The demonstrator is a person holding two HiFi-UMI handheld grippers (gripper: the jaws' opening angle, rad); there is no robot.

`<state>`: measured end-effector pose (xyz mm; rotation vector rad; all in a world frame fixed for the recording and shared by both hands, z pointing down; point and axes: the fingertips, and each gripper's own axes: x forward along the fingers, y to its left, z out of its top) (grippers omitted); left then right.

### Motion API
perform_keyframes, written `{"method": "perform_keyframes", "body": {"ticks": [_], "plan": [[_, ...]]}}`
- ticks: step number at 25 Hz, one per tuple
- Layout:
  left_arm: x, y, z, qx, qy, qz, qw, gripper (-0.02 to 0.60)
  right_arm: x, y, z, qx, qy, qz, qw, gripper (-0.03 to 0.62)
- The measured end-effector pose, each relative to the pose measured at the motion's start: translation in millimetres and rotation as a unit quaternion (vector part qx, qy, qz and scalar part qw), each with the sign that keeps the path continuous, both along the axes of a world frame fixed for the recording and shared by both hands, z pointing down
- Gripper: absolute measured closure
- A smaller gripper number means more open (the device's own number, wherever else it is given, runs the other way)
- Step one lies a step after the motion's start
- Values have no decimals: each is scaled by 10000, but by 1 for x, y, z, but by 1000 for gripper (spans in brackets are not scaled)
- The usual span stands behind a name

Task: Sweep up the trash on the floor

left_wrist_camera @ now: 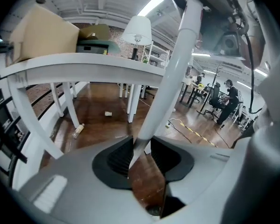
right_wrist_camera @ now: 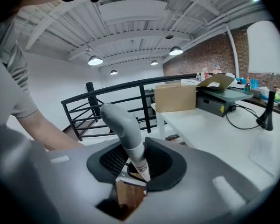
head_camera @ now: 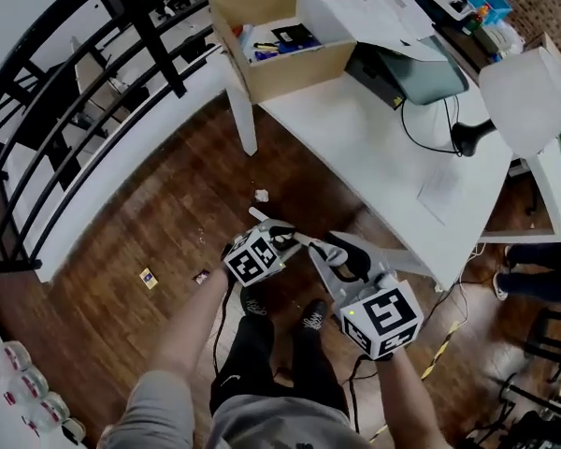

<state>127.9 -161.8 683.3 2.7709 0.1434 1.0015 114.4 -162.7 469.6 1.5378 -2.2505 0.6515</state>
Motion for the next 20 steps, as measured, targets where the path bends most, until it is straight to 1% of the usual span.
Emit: {"method": "perform_keyframes", "body": {"ticks": [4,9,11,13,15,17,19,20], "plan": [[-76,-20,5,5,-223,-405,9989,459,-61,-18,7,-152,-252,-386,9988,493],[-172,-37,16,-35,-596,-772,9952,459,-139,-36,20,-341,-551,-751,9951,494],[-202,-44,17,25,-598,-904,9941,457,-171,-41,23,-346,-588,-969,9929,493],[-227,-48,17,34,-675,-1043,9922,459,-197,-46,22,-316,-590,-1181,9907,493],[-244,-49,12,13,-749,-1151,9905,459,-212,-50,17,-274,-595,-1300,9893,494],[-249,-53,1,63,-659,-1191,9907,460,-214,-55,6,-201,-628,-1292,9894,494],[-242,-60,-13,126,-538,-1165,9917,460,-203,-61,-9,-98,-666,-1181,9907,496],[-233,-63,-20,184,-453,-1110,9926,461,-193,-63,-16,-47,-678,-1089,9917,496]]}}
